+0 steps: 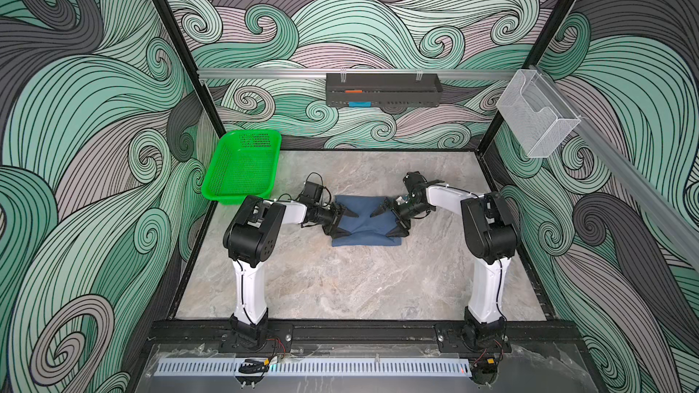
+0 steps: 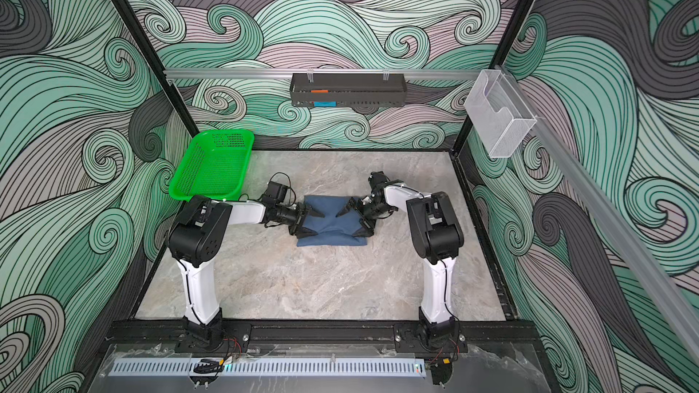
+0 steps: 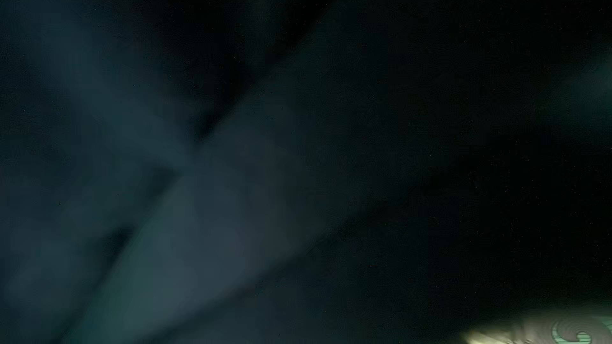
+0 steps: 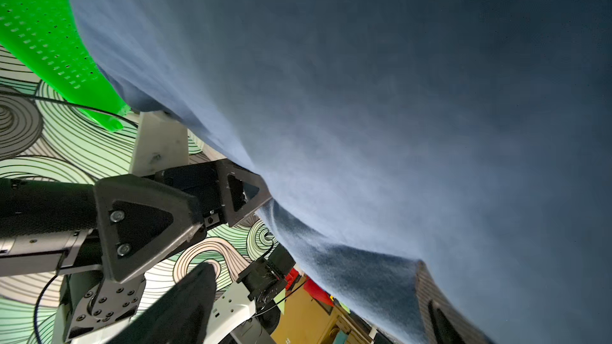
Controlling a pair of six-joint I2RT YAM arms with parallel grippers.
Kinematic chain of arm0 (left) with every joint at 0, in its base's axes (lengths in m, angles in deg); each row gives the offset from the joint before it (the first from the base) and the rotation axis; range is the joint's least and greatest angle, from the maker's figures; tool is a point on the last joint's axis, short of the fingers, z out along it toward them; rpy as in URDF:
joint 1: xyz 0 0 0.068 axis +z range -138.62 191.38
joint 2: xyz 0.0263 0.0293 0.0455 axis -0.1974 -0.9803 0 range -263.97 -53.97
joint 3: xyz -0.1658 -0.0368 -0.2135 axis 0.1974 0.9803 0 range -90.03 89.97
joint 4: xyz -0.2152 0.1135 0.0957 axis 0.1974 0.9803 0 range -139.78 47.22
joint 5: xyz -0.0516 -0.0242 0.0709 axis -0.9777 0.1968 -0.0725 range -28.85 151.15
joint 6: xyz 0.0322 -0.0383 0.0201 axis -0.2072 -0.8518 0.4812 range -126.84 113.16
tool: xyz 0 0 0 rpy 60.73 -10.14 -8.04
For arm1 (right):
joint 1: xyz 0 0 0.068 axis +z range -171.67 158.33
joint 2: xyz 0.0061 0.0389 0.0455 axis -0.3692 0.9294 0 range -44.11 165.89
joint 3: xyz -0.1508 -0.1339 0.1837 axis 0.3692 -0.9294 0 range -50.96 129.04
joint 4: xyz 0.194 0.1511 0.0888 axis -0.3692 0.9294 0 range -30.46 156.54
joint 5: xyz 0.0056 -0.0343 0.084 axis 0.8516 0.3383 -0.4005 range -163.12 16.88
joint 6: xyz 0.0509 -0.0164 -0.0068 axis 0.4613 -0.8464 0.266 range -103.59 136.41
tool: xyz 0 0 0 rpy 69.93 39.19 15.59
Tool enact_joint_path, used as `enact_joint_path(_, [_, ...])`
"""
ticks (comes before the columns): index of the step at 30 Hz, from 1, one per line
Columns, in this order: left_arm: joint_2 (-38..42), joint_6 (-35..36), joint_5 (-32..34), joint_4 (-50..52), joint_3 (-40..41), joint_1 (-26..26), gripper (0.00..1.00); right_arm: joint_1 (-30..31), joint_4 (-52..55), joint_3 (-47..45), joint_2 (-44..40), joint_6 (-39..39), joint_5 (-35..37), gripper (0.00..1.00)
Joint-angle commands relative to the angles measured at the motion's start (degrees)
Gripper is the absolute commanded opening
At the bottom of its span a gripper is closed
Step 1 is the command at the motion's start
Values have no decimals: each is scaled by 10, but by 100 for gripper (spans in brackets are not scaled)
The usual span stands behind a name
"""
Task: Fold and stack t-shirts
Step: Smooth out the T-shirt at the center of the board, then pick up the T-shirt from the center of the board.
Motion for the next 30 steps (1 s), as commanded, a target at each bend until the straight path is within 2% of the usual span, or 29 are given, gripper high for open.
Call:
enact_joint_path(1, [14, 67, 37, 108, -35, 5, 73, -2, 62, 34, -17, -34, 46, 98])
enact_joint_path(4, [44, 143, 68, 206, -84, 8, 73, -1, 88, 64, -30, -41, 67, 98])
enact_joint_path(7, [61, 185, 86, 250, -86, 25, 73, -3, 103, 84, -17, -50, 82, 99])
enact_joint_path(14, [67, 186, 75, 173, 15, 90, 74, -12, 149, 158, 97, -73, 92, 99])
enact_joint_path(18, [41, 229, 73, 135, 26, 94, 77, -27, 151, 177, 144, -71, 82, 99])
enact_joint_path(25, [5, 222, 64, 2, 64, 94, 87, -36, 200, 239, 195, -98, 73, 99])
enact_joint_path(30, [-45, 238, 40, -10, 55, 94, 88, -34, 240, 286, 220, -118, 62, 99])
